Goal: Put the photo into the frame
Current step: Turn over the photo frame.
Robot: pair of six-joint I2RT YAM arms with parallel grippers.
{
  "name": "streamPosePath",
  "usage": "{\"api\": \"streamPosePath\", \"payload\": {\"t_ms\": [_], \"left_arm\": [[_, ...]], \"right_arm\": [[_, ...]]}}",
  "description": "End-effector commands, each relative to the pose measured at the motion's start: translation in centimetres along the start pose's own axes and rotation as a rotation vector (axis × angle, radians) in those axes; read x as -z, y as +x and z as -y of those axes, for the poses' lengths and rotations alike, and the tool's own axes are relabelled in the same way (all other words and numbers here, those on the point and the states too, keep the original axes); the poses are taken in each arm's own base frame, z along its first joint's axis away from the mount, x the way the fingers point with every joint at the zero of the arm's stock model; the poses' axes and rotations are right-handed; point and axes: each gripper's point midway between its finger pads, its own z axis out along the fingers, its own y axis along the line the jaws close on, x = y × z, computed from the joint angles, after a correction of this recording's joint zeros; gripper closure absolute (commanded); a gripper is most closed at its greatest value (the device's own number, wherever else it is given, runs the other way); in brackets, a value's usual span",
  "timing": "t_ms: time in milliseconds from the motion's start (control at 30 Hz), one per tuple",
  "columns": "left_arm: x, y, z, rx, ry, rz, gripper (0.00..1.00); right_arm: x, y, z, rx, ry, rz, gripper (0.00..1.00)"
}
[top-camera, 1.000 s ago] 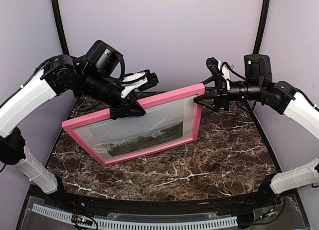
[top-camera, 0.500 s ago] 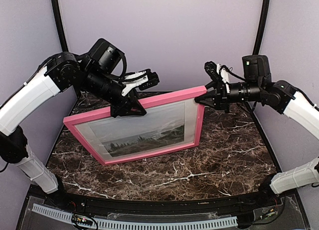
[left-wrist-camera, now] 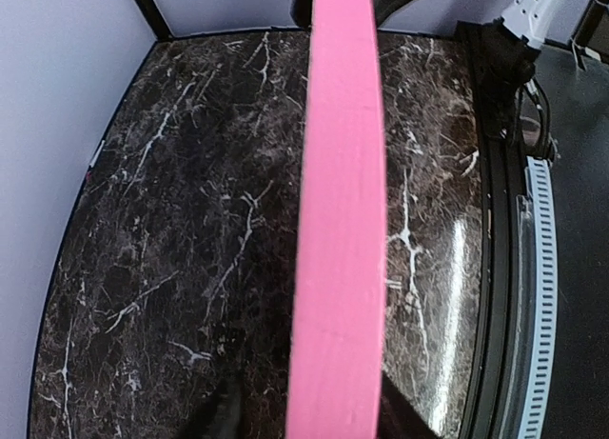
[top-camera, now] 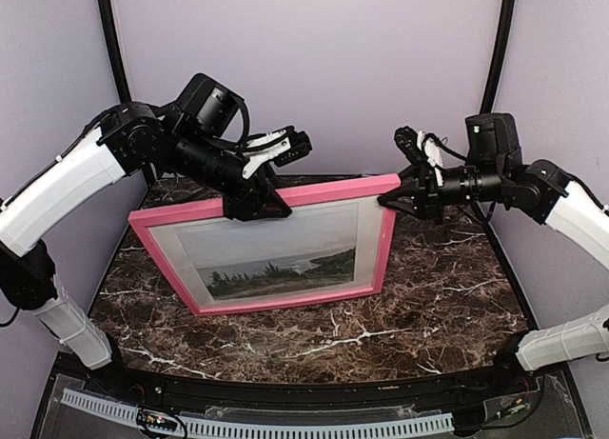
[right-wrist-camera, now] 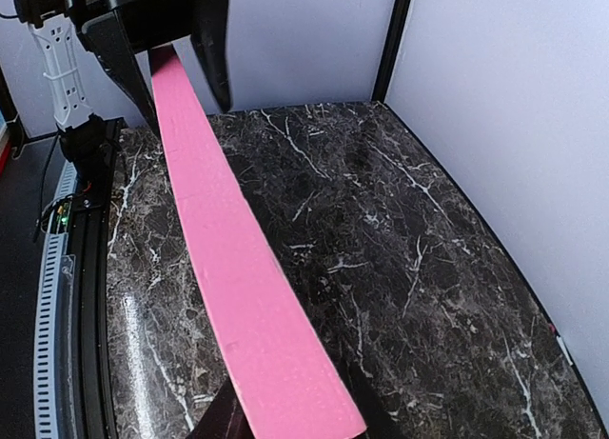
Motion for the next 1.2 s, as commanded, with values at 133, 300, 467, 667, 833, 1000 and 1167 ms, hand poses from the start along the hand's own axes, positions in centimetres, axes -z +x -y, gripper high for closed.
{"api": "streamPosePath", "payload": {"t_ms": [133,300,467,667,833,1000,1167], "left_arm": [[-1.4,-0.5,-3.1,0.011,-0.144,0.054,0.29],[2.3,-2.1,-5.6,0.017,-0.34,0.163,0.18],[7.3,-3.0,-8.1,0.064,-0.568,0.3,0.1],[13.7,-3.1,-9.5,0.136,-0.779,0.502,0.06],[15.0,-1.4,-9.1,0.165,-0.82,0.539,0.03],[12.6,1.1,-9.3,0.228,-0.821,0.468,0.03],[9.8,3.4,-9.0,0.315,-0.781,0.438,0.03]], "right_arm": [[0.2,0.1,-0.5,-0.042,-0.001,0.005,1.0],[-0.6,0.7,1.0,-0.12,0.046,-0.046,1.0],[-1.6,1.7,3.4,-0.247,0.075,-0.093,1.0],[-2.8,3.5,6.5,-0.43,0.066,-0.132,1.0],[-3.7,5.9,9.3,-0.574,0.059,-0.163,1.0],[-4.4,8.4,11.9,-0.682,0.042,-0.188,1.0],[-5.5,12.0,14.5,-0.798,-0.007,-0.202,1.0]]}}
